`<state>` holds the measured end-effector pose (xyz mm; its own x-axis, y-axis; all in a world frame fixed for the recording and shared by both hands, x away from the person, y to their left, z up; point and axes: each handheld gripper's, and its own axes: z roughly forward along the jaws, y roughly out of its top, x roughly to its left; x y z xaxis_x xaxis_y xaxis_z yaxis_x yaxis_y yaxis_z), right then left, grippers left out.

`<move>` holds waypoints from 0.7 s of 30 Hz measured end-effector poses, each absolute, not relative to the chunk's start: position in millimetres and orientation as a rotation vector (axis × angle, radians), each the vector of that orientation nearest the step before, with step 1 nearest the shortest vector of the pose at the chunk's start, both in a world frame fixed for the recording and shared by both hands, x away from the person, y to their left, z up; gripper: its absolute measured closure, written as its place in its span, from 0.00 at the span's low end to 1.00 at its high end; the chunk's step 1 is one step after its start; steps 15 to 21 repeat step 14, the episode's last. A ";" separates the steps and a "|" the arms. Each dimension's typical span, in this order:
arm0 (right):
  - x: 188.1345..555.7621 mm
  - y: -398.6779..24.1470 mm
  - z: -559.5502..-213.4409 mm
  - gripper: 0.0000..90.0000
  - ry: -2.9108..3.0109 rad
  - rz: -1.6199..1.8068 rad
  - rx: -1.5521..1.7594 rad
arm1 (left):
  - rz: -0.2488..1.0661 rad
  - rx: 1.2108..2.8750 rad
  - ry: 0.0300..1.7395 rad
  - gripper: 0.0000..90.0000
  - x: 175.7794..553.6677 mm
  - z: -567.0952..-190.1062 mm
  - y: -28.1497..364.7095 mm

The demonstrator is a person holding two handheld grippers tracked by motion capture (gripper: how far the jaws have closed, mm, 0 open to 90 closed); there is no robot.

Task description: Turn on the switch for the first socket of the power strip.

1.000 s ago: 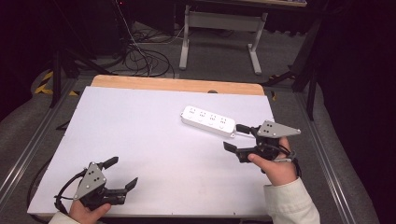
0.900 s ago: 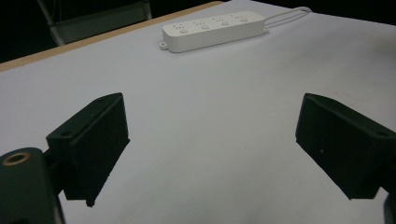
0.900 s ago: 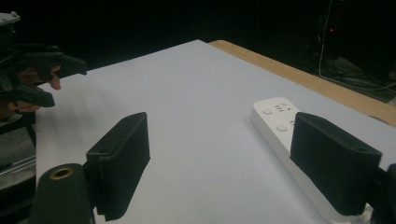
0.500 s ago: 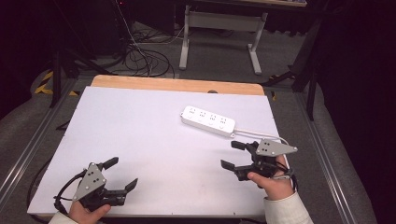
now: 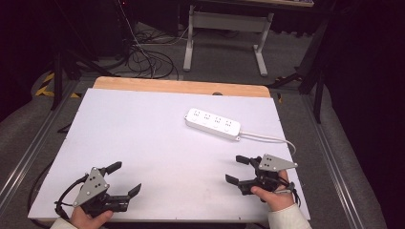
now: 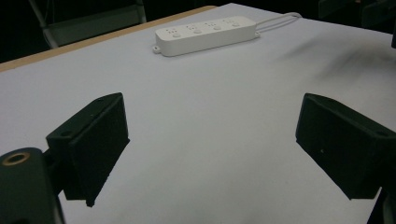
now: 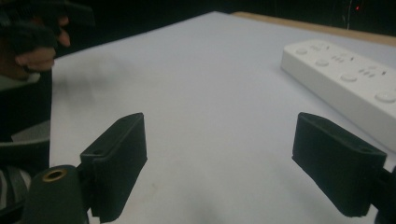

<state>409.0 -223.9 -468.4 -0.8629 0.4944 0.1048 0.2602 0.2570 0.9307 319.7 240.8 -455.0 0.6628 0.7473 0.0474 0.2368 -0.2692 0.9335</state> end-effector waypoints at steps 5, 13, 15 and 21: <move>406.9 -217.4 -477.4 0.20 2.357 1.585 0.702 | 0.615 1.827 0.792 0.11 319.0 -455.3 241.3; 409.3 -217.3 -481.7 0.20 2.335 1.576 0.763 | 0.610 1.833 0.800 0.10 319.5 -456.8 243.0; 409.2 -217.3 -481.5 0.20 2.333 1.580 0.767 | 0.615 1.834 0.800 0.10 320.0 -457.2 242.8; 409.2 -217.3 -481.5 0.20 2.333 1.580 0.767 | 0.615 1.834 0.800 0.10 320.0 -457.2 242.8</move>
